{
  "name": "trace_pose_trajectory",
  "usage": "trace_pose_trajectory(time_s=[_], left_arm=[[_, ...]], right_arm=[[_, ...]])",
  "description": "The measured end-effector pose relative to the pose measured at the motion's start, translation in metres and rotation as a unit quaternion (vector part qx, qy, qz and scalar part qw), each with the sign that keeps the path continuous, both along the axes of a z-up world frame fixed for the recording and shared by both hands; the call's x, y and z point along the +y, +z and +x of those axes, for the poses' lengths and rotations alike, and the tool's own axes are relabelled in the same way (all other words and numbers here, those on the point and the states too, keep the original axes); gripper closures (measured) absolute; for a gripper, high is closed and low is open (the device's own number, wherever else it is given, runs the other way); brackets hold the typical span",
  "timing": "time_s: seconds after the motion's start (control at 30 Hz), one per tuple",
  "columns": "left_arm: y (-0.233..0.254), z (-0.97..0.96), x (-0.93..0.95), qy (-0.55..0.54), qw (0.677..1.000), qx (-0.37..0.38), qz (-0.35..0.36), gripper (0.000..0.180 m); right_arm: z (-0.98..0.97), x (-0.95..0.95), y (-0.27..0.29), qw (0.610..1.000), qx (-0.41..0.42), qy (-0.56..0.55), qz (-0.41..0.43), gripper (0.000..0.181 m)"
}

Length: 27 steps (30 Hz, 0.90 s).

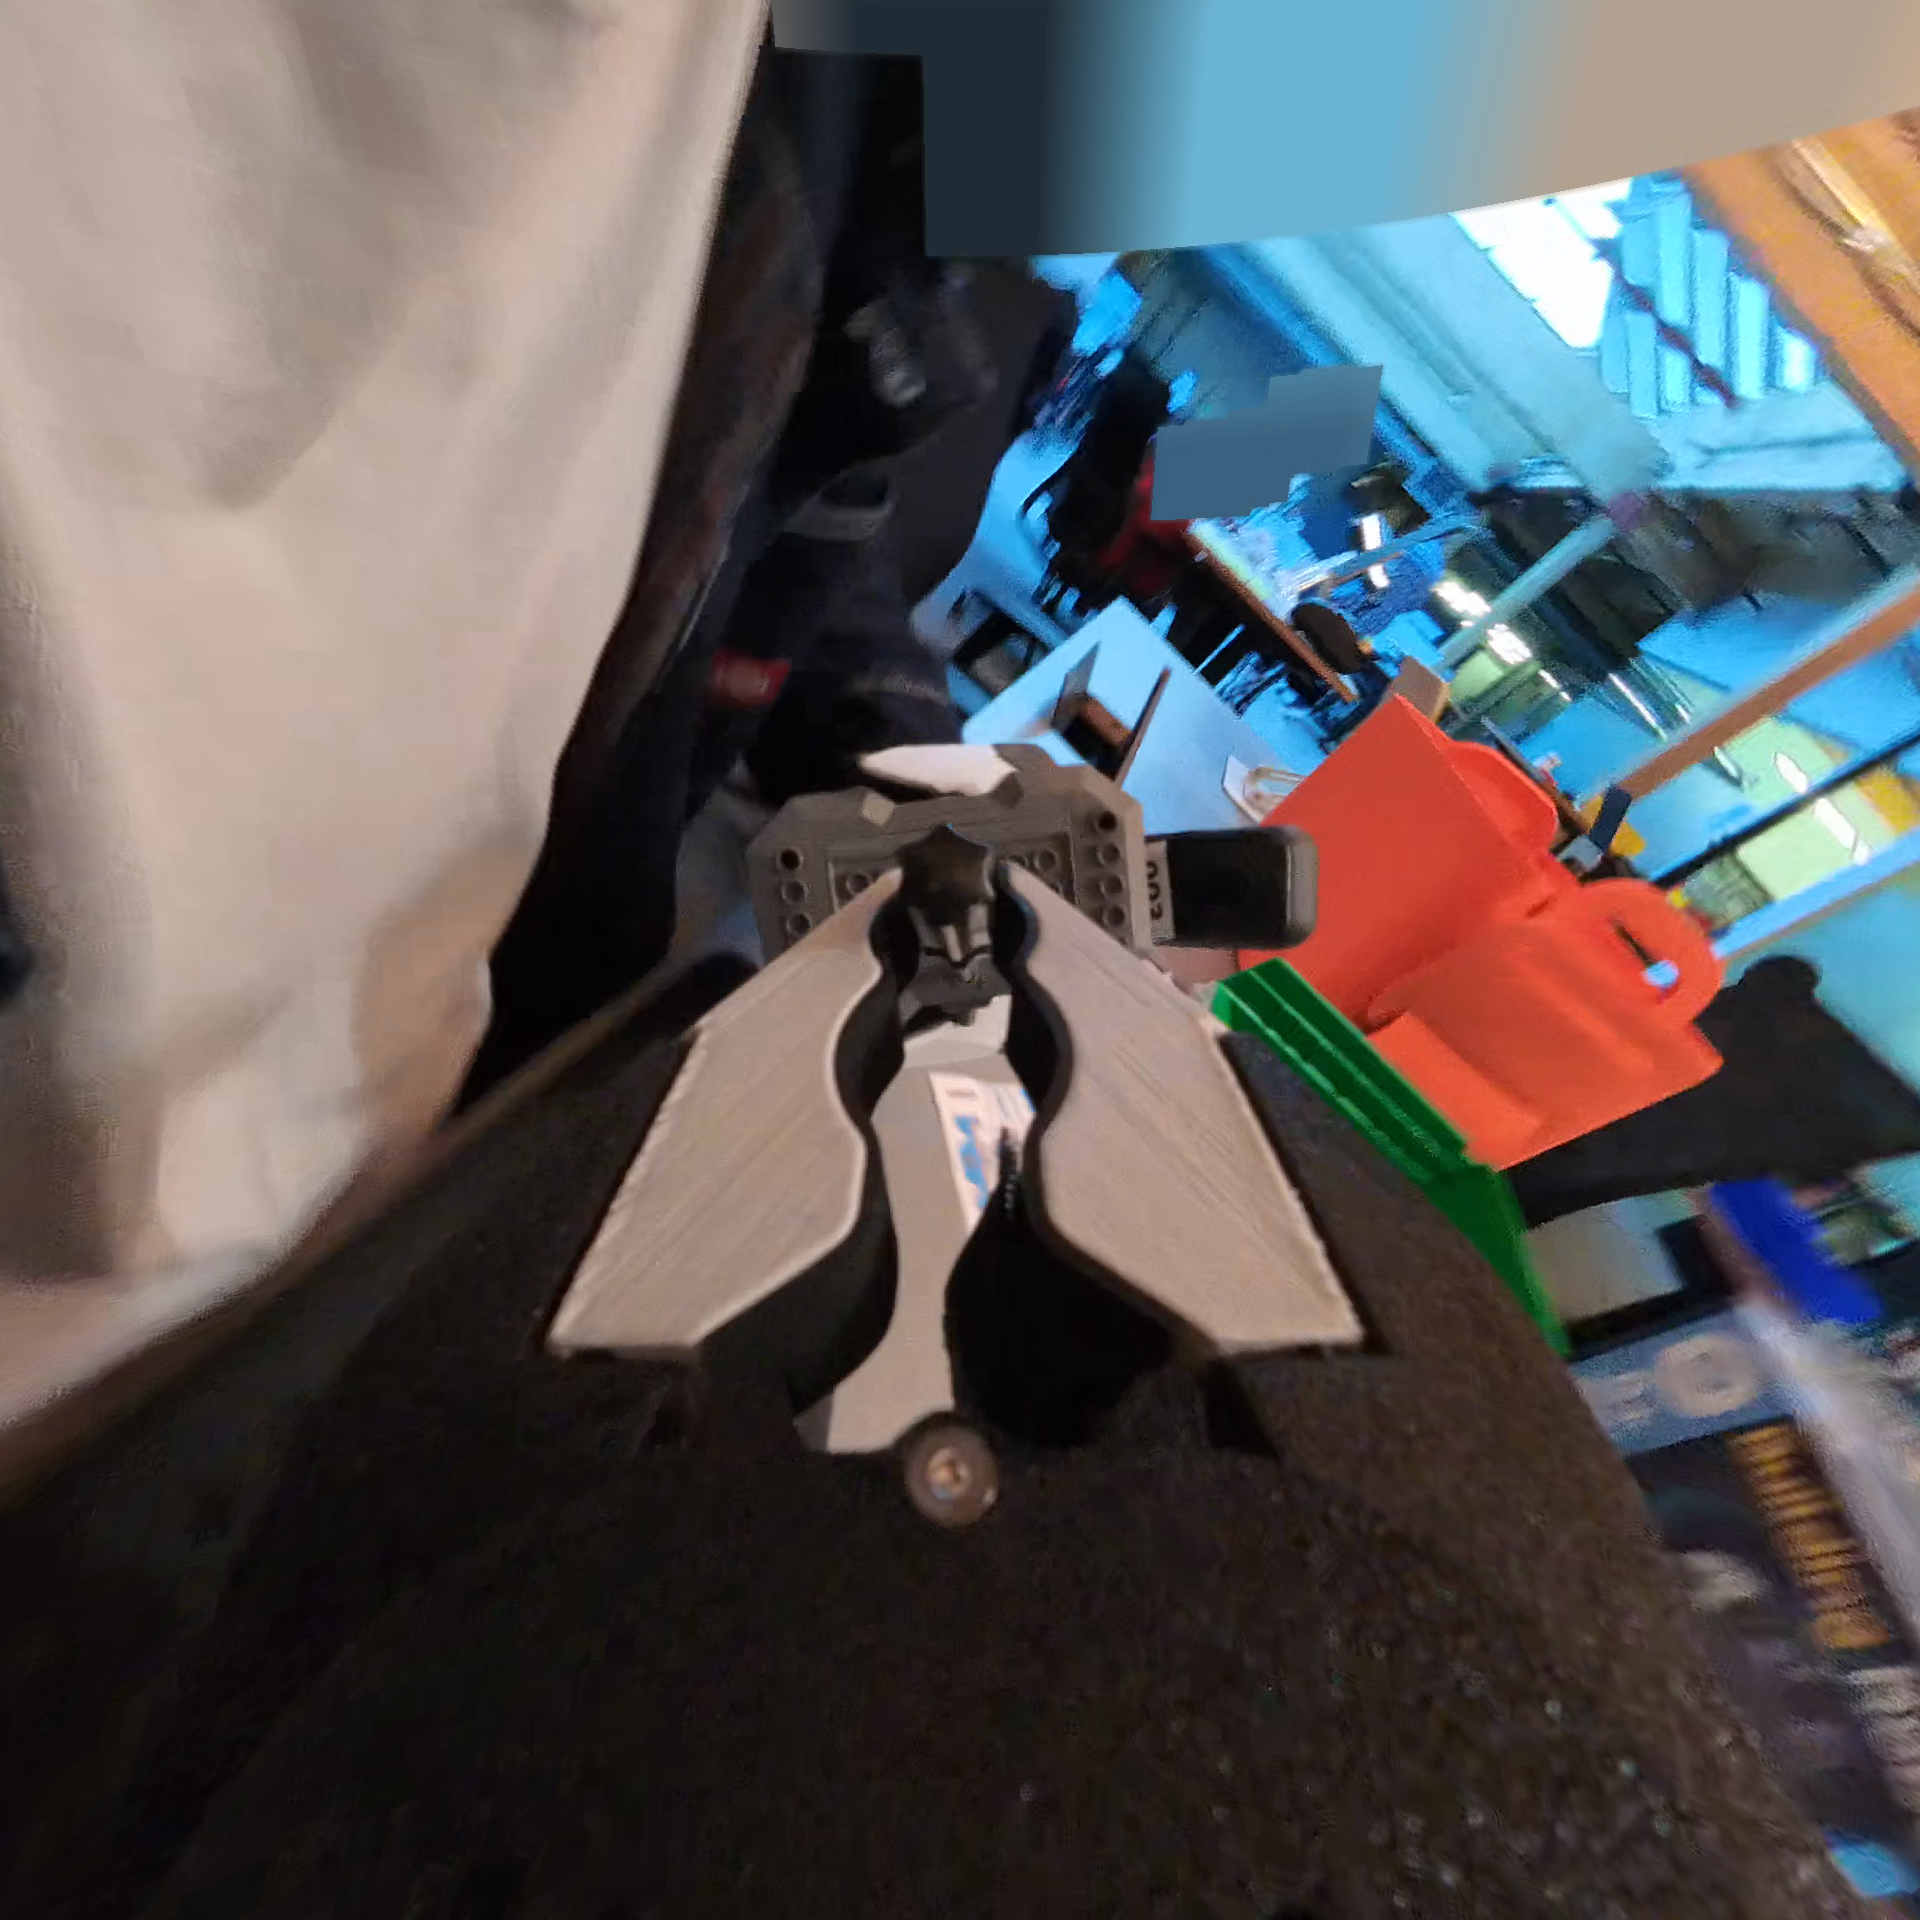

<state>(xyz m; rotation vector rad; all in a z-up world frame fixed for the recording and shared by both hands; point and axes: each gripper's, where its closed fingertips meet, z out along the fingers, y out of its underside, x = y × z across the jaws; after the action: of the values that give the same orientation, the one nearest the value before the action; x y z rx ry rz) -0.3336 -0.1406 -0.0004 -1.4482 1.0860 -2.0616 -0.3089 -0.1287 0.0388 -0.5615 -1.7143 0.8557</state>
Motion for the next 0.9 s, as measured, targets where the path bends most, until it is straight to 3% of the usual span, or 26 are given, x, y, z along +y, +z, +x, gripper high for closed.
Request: trace_pose_trajectory(time_s=[0.07, 0.1, 0.23, 0.3, 0.37, 0.47, 0.57, 0.9], left_arm=[[0.000, 0.000, 0.008, 0.013, 1.000, -0.002, -0.001, 0.111], [0.000, -0.001, 0.012, 0.023, 1.000, 0.000, 0.006, 0.111], [-0.011, -0.003, 0.035, 0.124, 0.986, 0.041, 0.102, 0.112], [-0.024, -0.005, 0.054, 0.205, 0.956, 0.087, 0.189, 0.111], [-0.036, -0.008, 0.069, 0.263, 0.918, 0.131, 0.265, 0.111], [-0.041, -0.013, 0.082, 0.306, 0.887, 0.153, 0.309, 0.111], [-0.039, -0.014, 0.092, 0.328, 0.887, 0.141, 0.294, 0.111], [-0.029, -0.030, 0.112, 0.371, 0.883, 0.105, 0.268, 0.111]], right_arm=[[-0.005, 0.003, 0.007, 0.997, -0.033, -0.001, 0.073, 0.168], [-0.006, 0.008, 0.019, 0.998, -0.019, -0.006, 0.065, 0.168], [-0.004, 0.056, 0.031, 0.982, -0.006, -0.099, -0.163, 0.168], [0.000, 0.079, 0.027, 0.935, 0.035, -0.147, -0.322, 0.169], [0.005, 0.094, 0.017, 0.859, 0.084, -0.156, -0.480, 0.169], [0.013, 0.116, -0.009, 0.754, 0.149, -0.187, -0.611, 0.169], [0.011, 0.121, -0.025, 0.699, 0.166, -0.178, -0.672, 0.170], [-0.023, 0.106, -0.046, 0.719, 0.101, -0.190, -0.661, 0.168]])
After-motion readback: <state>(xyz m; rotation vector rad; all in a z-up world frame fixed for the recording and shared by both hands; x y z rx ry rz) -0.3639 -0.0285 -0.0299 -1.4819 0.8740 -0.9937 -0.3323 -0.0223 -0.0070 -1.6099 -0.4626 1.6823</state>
